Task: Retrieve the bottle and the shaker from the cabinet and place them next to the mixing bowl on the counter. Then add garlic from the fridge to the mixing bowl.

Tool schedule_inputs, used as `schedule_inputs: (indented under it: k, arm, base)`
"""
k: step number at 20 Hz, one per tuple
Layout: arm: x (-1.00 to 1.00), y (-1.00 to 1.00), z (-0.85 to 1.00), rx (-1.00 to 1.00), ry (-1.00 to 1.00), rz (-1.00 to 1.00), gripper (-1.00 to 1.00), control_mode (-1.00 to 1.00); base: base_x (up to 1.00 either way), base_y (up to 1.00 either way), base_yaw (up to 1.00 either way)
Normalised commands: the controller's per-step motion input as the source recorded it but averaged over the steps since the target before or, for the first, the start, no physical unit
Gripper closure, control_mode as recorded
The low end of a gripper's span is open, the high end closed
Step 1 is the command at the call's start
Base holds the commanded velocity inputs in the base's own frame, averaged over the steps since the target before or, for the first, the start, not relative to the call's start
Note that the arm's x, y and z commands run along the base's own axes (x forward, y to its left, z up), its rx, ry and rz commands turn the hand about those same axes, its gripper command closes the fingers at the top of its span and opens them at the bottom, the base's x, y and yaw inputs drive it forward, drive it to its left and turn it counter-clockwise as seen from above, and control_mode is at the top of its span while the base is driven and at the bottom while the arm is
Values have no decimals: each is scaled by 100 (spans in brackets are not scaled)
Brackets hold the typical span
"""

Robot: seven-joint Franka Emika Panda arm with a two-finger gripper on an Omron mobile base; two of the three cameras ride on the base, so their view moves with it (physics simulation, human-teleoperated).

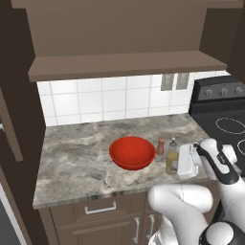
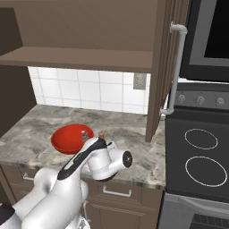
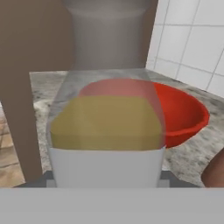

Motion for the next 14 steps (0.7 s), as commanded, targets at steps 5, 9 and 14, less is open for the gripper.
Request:
schedule_inputs:
  k: [5, 9, 14]
  arm:
    - [10, 0, -33, 3, -3, 0, 100, -100]
    - [21, -2, -3, 5, -1, 0, 100, -100]
    - [28, 0, 0, 3, 0, 0, 100, -100]
  base:
    - [0, 0, 0]
    - [0, 0, 0]
    - [0, 0, 0]
